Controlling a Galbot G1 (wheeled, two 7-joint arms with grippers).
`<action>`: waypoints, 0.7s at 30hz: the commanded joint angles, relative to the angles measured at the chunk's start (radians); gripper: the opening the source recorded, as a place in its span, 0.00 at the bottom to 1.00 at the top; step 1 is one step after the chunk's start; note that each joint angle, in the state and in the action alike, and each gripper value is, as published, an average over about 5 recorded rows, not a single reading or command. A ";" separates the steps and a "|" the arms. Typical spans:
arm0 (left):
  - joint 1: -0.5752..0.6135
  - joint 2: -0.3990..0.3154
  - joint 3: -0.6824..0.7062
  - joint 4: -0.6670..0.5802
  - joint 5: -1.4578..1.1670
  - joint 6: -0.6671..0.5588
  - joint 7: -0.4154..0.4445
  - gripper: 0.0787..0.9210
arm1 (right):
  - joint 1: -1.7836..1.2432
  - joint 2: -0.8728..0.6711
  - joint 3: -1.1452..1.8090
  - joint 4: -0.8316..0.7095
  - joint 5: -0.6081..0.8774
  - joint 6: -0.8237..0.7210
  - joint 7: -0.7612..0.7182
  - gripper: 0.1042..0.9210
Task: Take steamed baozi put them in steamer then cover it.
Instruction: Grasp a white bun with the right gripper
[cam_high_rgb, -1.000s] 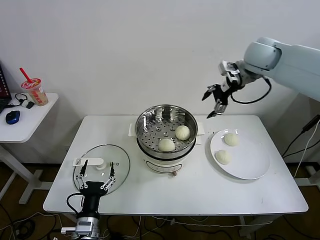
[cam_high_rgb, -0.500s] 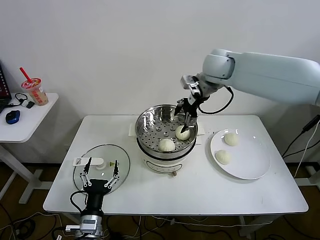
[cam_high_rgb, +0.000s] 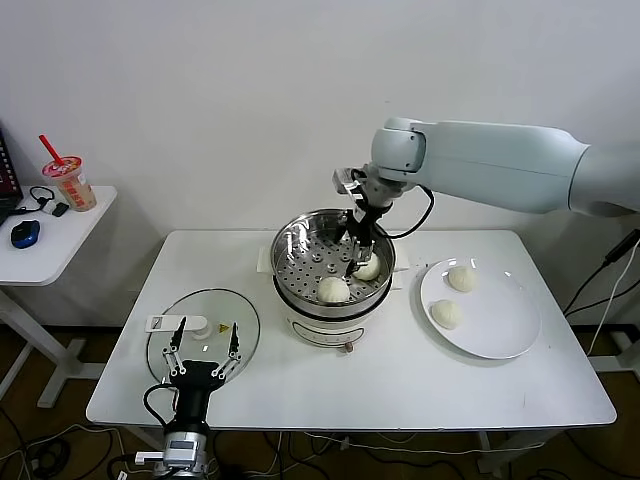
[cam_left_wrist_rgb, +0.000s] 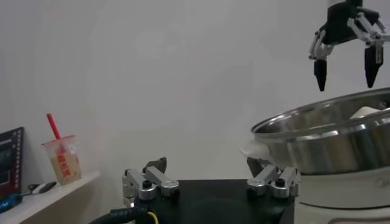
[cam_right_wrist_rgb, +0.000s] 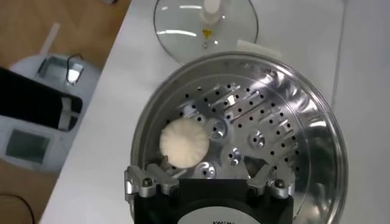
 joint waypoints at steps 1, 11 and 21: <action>0.003 0.001 0.005 0.003 0.000 -0.004 -0.004 0.88 | 0.045 0.096 -0.089 -0.055 -0.218 0.384 0.002 0.88; -0.005 0.010 0.007 0.004 -0.016 -0.005 -0.004 0.88 | 0.065 0.105 -0.104 -0.008 -0.367 0.707 0.063 0.88; -0.016 0.015 0.007 0.000 -0.041 0.009 -0.003 0.88 | -0.007 0.127 -0.051 -0.008 -0.506 0.870 0.043 0.88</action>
